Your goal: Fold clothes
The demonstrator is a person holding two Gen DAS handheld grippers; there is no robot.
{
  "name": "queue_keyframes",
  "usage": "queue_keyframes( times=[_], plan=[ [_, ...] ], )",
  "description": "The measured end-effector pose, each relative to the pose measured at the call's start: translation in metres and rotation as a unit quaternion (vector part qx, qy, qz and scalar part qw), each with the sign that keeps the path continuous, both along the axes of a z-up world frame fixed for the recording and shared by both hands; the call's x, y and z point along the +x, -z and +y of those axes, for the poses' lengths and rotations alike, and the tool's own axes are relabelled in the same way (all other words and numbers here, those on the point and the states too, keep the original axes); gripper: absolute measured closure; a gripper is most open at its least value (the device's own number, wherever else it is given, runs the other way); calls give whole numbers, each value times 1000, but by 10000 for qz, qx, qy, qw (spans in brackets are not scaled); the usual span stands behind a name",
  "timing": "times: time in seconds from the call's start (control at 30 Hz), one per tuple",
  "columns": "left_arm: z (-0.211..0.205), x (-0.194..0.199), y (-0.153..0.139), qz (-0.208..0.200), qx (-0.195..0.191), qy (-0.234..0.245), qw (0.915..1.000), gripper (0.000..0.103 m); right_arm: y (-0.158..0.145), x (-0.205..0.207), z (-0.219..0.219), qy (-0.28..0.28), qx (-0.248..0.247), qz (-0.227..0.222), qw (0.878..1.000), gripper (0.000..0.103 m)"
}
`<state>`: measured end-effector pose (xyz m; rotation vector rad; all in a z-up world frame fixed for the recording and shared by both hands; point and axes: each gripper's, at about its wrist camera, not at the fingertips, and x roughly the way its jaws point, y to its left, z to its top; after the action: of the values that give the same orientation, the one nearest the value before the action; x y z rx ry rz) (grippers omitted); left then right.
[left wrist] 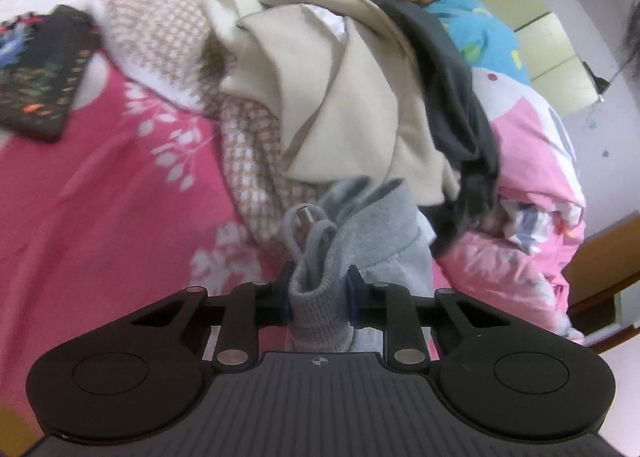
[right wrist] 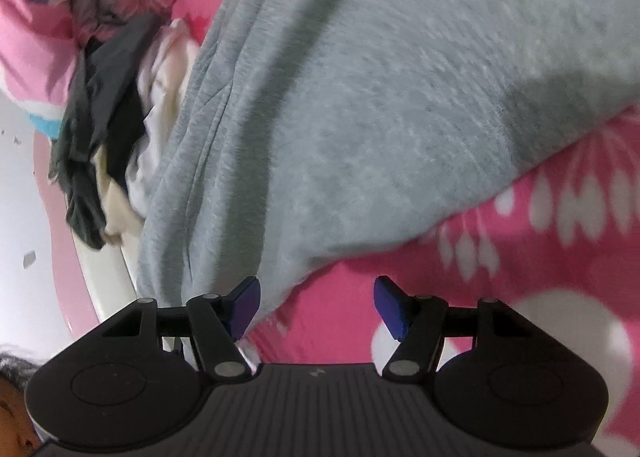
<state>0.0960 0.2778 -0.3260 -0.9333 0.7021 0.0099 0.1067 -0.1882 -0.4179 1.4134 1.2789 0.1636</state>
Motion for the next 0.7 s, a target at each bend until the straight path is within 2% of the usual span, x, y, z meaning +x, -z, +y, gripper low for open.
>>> queue_keyframes(
  times=[0.1,0.2,0.27,0.3,0.33,0.43,0.47,0.5,0.53,0.6,0.7],
  plan=[
    [7,-32,-15,395,-139,-131,9990,81,-23,-7,-5,-232,-9,-14,9997,37],
    [16,-50,-10,838,17,-230,9962,81,-41,-12,-7,-549,-57,-34,9985,37],
    [26,-51,14,1016,234,-154,9944,81,-46,-9,-5,-844,-279,-70,9960,37],
    [29,-47,31,1072,366,-14,9936,77,-47,-5,-3,-1001,-487,-101,9937,36],
    [33,-41,49,1299,403,133,9906,72,-49,-1,-1,-1156,-695,-132,9908,36],
    [52,-37,84,1733,-203,176,9845,61,-72,25,21,-1866,-1243,-771,9715,36],
    [53,-39,82,1705,-204,204,9849,58,-82,34,32,-2158,-1415,-1063,9603,36],
    [55,-41,79,1667,-195,234,9855,50,-94,44,49,-2528,-1591,-1425,9437,36],
    [56,-43,77,1629,-186,264,9861,42,-106,54,69,-2930,-1775,-1812,9218,36],
    [54,-48,67,1561,-53,326,9872,37,-123,71,110,-3629,-2077,-2435,8751,36],
    [50,-52,63,1578,-202,410,9864,36,-131,91,171,-4407,-2332,-3151,8075,36]
  ],
)
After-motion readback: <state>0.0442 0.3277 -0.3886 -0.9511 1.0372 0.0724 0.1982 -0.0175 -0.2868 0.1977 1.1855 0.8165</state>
